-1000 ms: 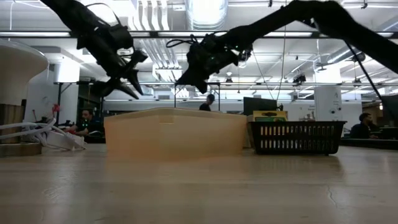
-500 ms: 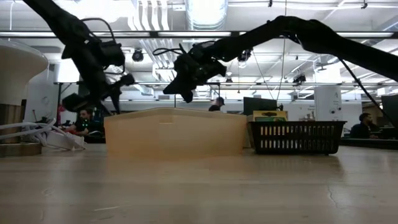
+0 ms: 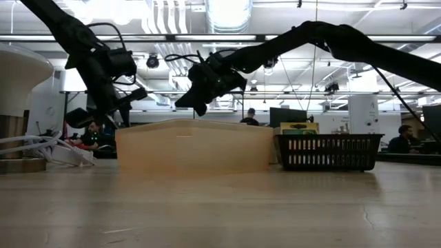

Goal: Pick & Place School Supplies
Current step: Adjust the yellow crayon box

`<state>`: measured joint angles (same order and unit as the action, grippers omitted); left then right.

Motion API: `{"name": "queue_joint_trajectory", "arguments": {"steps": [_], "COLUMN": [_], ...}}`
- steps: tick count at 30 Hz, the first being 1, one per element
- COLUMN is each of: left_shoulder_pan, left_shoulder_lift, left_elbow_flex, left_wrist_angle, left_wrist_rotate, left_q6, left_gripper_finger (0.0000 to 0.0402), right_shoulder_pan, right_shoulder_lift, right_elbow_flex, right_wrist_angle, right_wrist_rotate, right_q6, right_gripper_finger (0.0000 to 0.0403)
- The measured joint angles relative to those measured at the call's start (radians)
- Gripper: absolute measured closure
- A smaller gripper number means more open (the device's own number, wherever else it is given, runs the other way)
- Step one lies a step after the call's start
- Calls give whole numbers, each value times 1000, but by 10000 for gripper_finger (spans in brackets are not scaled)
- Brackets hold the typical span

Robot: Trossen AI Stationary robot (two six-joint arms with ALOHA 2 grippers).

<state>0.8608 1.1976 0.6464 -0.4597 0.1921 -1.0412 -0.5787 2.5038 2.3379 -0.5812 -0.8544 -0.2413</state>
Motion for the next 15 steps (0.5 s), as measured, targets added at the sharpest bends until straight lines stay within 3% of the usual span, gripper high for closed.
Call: {"name": "queue_joint_trajectory", "arguments": {"steps": [4,15], "left_shoulder_pan": [0,0], "left_shoulder_lift": [-4,-5], "left_elbow_flex": [0,0], "left_wrist_angle": [0,57], "left_wrist_rotate": [0,13], "left_q6": [15,52], "left_gripper_finger": [321,321], "right_shoulder_pan": [-3,-35], "right_shoulder_lift": [-2,-122], "right_elbow_flex": [-1,0], "right_wrist_angle": [23,-52], "right_wrist_rotate": [-67,-59], "right_q6": [9,-7], "right_gripper_finger": [385,385]}}
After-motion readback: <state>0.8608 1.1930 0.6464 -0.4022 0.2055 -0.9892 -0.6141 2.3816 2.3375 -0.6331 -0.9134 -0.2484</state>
